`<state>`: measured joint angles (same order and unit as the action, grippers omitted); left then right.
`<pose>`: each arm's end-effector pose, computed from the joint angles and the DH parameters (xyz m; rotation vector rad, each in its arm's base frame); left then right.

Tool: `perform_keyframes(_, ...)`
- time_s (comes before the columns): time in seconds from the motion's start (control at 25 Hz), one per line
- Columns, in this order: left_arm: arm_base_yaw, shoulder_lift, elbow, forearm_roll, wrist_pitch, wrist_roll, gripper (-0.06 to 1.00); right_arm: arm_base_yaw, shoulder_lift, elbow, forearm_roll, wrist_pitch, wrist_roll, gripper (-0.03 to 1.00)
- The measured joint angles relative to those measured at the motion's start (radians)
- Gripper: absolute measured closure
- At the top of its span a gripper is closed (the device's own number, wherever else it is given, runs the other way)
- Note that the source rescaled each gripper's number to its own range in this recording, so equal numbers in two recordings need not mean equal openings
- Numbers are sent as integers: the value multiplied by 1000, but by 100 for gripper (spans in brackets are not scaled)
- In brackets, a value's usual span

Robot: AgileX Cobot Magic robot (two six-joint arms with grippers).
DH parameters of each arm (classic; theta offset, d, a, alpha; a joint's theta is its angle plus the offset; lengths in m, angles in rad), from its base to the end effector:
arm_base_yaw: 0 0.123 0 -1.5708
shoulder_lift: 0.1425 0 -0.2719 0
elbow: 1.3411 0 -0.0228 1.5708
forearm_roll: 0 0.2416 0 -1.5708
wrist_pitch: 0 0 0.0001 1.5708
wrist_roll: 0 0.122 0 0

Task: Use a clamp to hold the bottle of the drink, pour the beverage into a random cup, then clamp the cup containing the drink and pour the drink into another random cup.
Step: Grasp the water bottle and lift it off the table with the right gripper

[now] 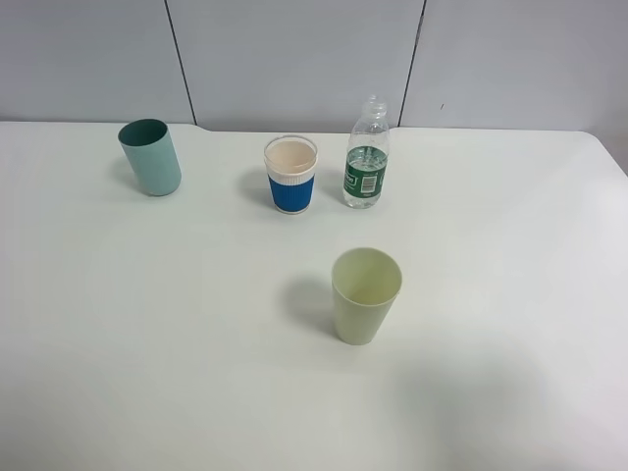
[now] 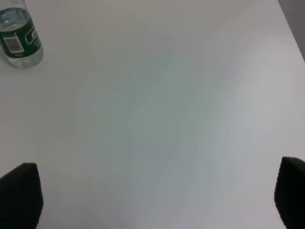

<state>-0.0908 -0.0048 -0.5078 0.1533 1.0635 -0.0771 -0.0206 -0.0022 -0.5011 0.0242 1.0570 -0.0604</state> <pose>0.0270 0.0139 0.2619 0.0054 2.0259 0.0771 0.0277 0.0020 0.2595 -0.0416 2.0367 -0.0219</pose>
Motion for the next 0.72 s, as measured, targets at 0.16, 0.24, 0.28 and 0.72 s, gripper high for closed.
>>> perform_keyframes(0.16, 0, 0, 0, 0, 0, 0, -6, 0, 0, 0, 0, 0, 0, 2)
perform_keyframes(0.24, 0, 0, 0, 0, 0, 0, -6, 0, 0, 0, 0, 0, 0, 2)
perform_keyframes(0.28, 0, 0, 0, 0, 0, 0, -6, 0, 0, 0, 0, 0, 0, 2)
perform_keyframes(0.72, 0, 0, 0, 0, 0, 0, -6, 0, 0, 0, 0, 0, 0, 2)
